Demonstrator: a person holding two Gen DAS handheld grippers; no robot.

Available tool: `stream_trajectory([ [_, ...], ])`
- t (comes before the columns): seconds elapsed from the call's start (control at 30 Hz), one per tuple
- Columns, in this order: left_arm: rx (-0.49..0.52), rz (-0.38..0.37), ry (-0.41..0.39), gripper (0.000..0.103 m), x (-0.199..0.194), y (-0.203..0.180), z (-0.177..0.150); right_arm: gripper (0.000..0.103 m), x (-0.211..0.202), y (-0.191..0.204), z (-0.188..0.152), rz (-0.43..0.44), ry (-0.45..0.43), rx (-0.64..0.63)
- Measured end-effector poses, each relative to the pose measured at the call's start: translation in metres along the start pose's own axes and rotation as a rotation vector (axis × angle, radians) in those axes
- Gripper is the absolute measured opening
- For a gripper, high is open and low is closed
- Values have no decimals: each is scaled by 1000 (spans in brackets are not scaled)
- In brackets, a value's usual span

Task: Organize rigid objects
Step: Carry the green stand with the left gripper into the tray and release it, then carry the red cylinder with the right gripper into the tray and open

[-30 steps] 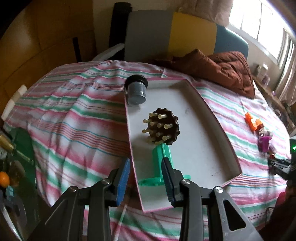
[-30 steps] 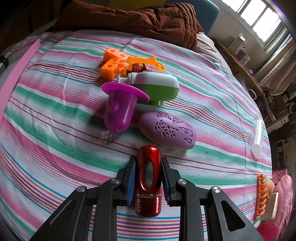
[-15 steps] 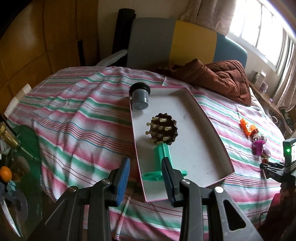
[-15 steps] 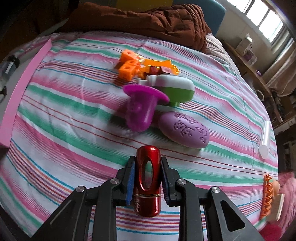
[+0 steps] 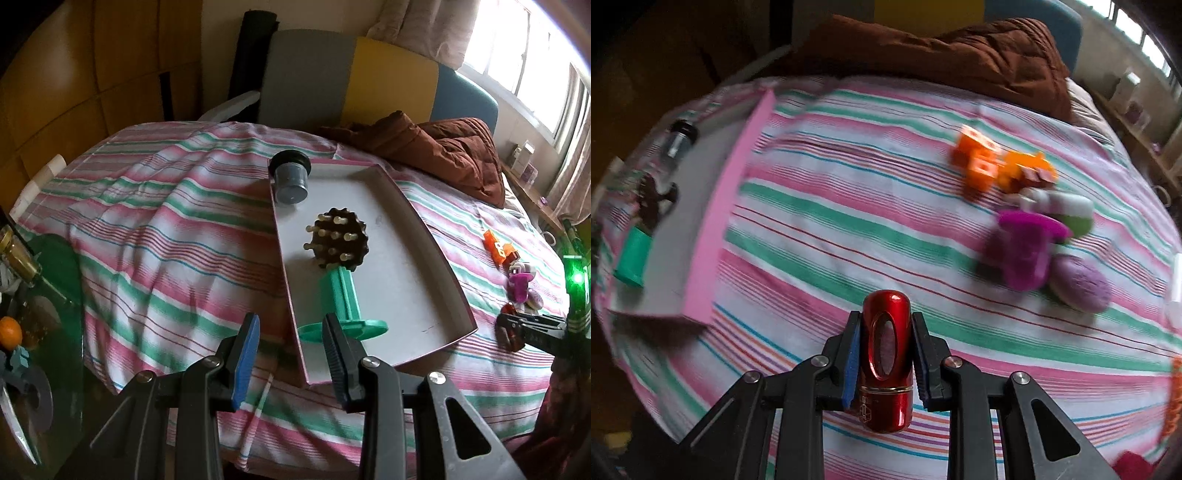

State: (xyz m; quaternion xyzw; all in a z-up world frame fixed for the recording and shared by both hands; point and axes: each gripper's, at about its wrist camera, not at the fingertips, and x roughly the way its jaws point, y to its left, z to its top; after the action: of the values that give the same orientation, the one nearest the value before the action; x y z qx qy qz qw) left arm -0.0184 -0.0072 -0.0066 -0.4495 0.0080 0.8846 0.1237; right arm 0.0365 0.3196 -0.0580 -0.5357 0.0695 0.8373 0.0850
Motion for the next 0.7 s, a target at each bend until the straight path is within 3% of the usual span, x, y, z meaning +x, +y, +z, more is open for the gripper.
stream_trajectory([
  [0.47, -18, 2, -3, 35, 2, 12, -4, 26, -34, 78, 43, 164, -149, -66],
  [0.7, -29, -1, -2, 35, 3, 20, -7, 26, -33, 128, 67, 218, -160, -146],
])
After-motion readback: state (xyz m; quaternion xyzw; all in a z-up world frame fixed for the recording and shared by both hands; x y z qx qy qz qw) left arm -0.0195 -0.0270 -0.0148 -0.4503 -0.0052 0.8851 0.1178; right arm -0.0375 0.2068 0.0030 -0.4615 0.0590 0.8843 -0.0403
